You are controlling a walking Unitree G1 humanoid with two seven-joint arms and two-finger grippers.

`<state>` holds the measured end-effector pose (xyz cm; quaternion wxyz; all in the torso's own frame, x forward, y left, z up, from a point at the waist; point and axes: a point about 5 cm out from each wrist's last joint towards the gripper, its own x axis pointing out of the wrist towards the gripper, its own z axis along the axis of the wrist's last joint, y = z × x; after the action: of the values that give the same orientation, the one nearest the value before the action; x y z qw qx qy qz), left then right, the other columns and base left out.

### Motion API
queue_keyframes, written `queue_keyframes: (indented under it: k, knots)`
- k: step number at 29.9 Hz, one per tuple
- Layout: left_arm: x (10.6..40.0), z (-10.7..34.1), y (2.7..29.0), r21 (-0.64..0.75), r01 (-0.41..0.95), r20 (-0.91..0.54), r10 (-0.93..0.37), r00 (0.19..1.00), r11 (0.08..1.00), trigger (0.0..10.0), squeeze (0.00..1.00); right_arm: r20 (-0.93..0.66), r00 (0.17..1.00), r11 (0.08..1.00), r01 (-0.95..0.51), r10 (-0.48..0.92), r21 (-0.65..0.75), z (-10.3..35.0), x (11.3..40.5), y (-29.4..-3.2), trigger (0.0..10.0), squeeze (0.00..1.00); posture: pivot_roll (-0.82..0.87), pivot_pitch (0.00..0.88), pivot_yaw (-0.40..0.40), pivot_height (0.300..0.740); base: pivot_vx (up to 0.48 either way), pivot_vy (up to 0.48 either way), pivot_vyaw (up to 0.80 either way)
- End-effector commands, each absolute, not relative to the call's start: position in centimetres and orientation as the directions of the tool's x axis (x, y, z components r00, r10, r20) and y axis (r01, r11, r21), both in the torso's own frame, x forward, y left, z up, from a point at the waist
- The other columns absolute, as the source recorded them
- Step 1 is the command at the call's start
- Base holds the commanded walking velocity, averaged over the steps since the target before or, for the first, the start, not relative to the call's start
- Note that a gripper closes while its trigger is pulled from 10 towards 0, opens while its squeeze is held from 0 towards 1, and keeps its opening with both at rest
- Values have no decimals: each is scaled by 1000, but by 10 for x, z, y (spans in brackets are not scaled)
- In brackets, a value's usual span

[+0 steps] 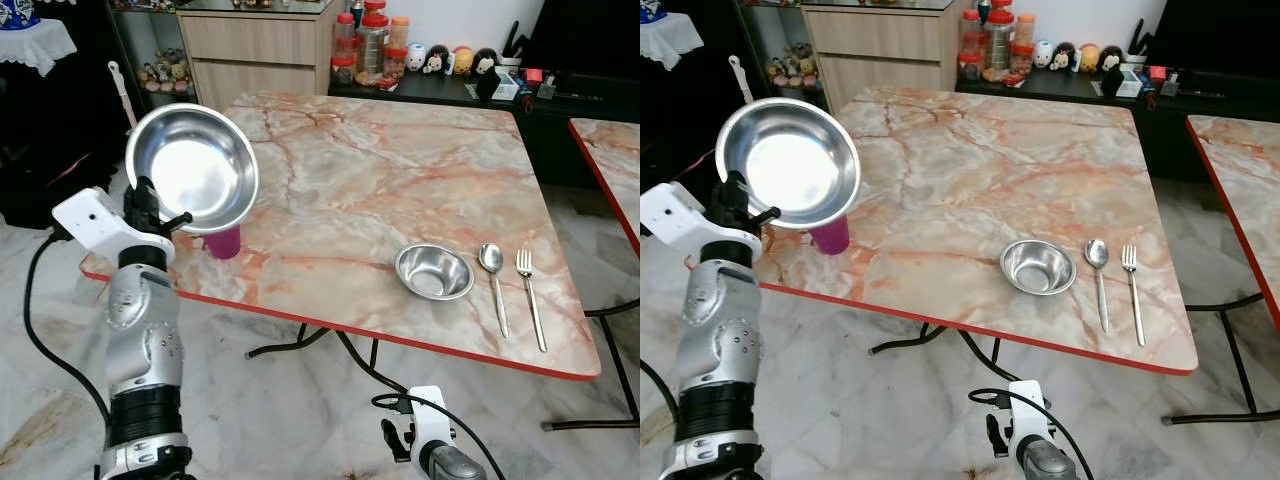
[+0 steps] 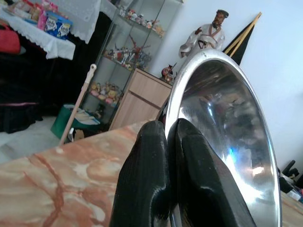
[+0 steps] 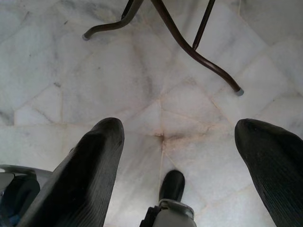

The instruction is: Setting the table

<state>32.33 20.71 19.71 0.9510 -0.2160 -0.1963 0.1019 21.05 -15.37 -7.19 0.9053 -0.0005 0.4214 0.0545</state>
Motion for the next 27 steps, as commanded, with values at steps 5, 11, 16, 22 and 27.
queue_keyframes:
  k: [5, 11, 16, 22, 27]
  knots:
    - [323, 211, 197, -420, -82, 394, 263, 881, 904, 10000, 0, -762, 643, 996, -79, 82, 41, -72, 210, -156, 10000, 0, 77, 0, -17, 731, 0, 0, 0]
    - [327, 214, 196, -411, -89, 410, 271, 871, 907, 10000, 0, -773, 633, 999, -46, 48, 24, -73, 209, -161, 10000, 0, 64, 0, -13, 731, 0, -247, -90]
    - [327, 214, 196, -415, -90, 410, 274, 870, 905, 10000, 0, -769, 637, 999, -49, 47, 20, -72, 209, -162, 10000, 0, 64, 0, -13, 731, 0, -304, 0]
    - [328, 217, 197, -420, -84, 426, 278, 861, 904, 10000, 0, -771, 636, 999, -37, 38, 19, -73, 209, -163, 10000, 0, 65, 0, -13, 731, 0, -303, -91]
    - [328, 218, 197, -419, -78, 430, 274, 860, 905, 10000, 0, -771, 636, 999, -40, 42, 22, -72, 210, -162, 10000, 0, 65, 0, -14, 731, 0, -302, -584]
